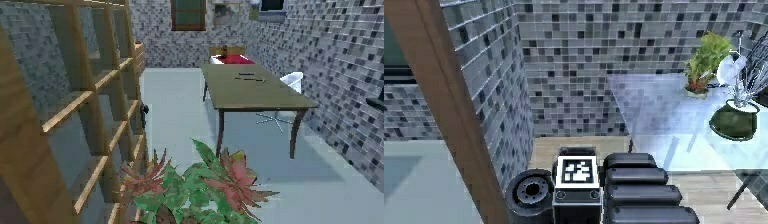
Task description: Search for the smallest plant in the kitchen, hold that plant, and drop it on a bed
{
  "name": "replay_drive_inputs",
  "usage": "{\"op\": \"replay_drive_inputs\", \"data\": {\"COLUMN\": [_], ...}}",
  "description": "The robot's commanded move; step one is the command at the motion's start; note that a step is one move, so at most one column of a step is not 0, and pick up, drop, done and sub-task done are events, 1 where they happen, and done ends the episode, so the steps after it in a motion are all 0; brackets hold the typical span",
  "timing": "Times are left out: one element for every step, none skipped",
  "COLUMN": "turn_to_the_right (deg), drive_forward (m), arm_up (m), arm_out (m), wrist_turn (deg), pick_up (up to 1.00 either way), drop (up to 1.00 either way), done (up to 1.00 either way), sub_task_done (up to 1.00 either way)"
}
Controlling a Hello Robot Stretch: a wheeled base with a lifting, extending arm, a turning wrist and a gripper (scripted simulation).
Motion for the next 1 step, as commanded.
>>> {"op": "replay_drive_inputs", "data": {"turn_to_the_right": [0.0], "drive_forward": [1.00], "arm_up": [0.00], "arm_out": [0.00], "wrist_turn": [0.0], "pick_up": [0.00], "drop": [0.00], "done": [0.00], "sub_task_done": [0.00]}}
